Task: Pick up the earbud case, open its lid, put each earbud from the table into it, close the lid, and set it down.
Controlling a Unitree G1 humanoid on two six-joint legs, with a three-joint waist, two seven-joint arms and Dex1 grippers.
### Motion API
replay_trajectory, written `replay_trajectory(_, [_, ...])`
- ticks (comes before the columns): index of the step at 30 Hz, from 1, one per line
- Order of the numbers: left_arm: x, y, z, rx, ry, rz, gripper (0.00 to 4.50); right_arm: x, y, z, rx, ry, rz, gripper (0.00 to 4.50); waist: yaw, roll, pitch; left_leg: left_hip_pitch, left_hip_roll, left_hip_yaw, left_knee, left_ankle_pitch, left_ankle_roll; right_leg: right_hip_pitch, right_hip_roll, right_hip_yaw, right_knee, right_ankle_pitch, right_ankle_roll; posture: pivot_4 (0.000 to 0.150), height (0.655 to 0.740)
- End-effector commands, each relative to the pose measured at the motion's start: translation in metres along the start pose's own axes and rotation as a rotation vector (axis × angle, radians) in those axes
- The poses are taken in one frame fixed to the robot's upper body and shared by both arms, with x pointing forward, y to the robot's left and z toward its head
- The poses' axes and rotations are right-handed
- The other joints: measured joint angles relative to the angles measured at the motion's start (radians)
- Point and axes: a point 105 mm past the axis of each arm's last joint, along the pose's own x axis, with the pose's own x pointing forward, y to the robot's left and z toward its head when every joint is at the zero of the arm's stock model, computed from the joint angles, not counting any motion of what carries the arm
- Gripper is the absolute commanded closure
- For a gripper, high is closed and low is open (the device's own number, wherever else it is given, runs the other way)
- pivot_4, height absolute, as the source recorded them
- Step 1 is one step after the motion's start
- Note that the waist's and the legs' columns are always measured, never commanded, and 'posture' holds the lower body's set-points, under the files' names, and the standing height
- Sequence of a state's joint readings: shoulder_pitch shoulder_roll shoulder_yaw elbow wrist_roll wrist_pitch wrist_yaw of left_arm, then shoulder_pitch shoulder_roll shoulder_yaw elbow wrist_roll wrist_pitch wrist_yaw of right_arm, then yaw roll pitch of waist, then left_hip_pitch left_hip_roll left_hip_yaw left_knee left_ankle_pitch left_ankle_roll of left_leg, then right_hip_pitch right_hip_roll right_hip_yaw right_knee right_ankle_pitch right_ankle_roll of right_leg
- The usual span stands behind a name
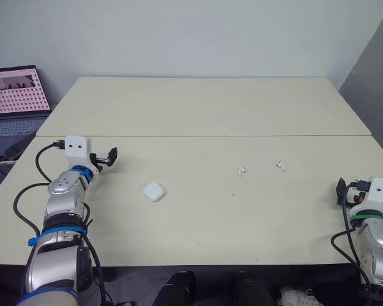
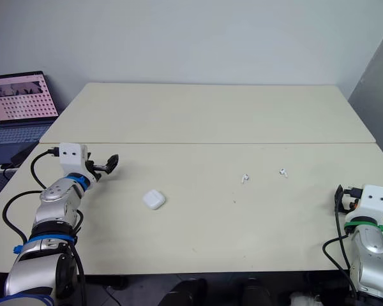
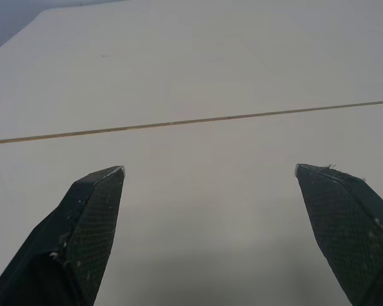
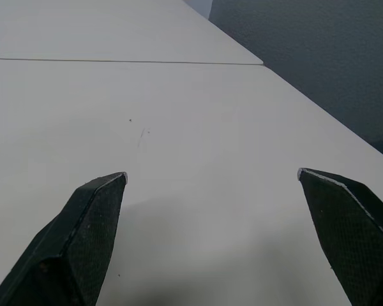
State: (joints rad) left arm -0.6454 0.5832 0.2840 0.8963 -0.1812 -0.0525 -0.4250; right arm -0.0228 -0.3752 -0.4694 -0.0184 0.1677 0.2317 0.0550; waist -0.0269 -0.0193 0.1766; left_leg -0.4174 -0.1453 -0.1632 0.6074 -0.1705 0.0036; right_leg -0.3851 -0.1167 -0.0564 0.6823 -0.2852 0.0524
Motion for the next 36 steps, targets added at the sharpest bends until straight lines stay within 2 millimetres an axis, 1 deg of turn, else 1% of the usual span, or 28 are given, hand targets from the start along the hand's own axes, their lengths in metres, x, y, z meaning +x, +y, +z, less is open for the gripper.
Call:
replay_trajectory(1, [-0.002,0.011,0.022,0.020,-0.066,0.026,0.02,0.001,-0.006,0.014,-0.009,-0.053,-0.023,0.00,0.000,0.000,0.000,0.000,0.000,0.000,0.000,0.000,0.000,0.000,0.000,0.000,0.000,0.000,0.000,0.150,0.7400])
replay_trajectory(6, [-0.001,0.013,0.026,0.010,-0.081,0.031,0.02,0.000,-0.006,0.013,-0.008,-0.051,-0.028,0.00,0.000,0.000,0.000,0.000,0.000,0.000,0.000,0.000,0.000,0.000,0.000,0.000,0.000,0.000,0.000,0.150,0.7400])
replay_trajectory(27, [-0.003,0.013,0.028,0.017,-0.086,0.021,0.02,0.000,-0.006,0.014,-0.012,-0.054,-0.026,0.00,0.000,0.000,0.000,0.000,0.000,0.000,0.000,0.000,0.000,0.000,0.000,0.000,0.000,0.000,0.000,0.150,0.7400])
replay_trajectory(30, [-0.003,0.013,0.030,0.018,-0.091,0.018,0.02,0.002,-0.005,0.017,-0.014,-0.061,-0.020,0.00,0.000,0.000,0.000,0.000,0.000,0.000,0.000,0.000,0.000,0.000,0.000,0.000,0.000,0.000,0.000,0.150,0.7400])
replay_trajectory(33, [-0.003,0.013,0.035,0.020,-0.105,0.003,0.02,0.006,0.001,0.025,-0.021,-0.081,0.013,0.00,0.000,0.000,0.000,0.000,0.000,0.000,0.000,0.000,0.000,0.000,0.000,0.000,0.000,0.000,0.000,0.150,0.7400])
replay_trajectory(34, [-0.004,0.013,0.037,0.022,-0.111,-0.007,0.02,0.008,0.005,0.029,-0.023,-0.088,0.036,0.00,-0.001,0.000,0.000,0.000,0.000,0.000,0.000,0.000,0.000,0.000,0.000,0.001,0.000,0.000,0.000,0.150,0.7400])
replay_trajectory(36, [-0.006,0.013,0.044,0.013,-0.132,-0.034,0.02,0.013,0.020,0.038,-0.041,-0.107,0.118,0.00,-0.004,0.000,0.000,0.000,0.000,0.001,0.000,0.000,0.000,-0.001,0.000,0.002,0.000,0.000,-0.001,0.150,0.7400])
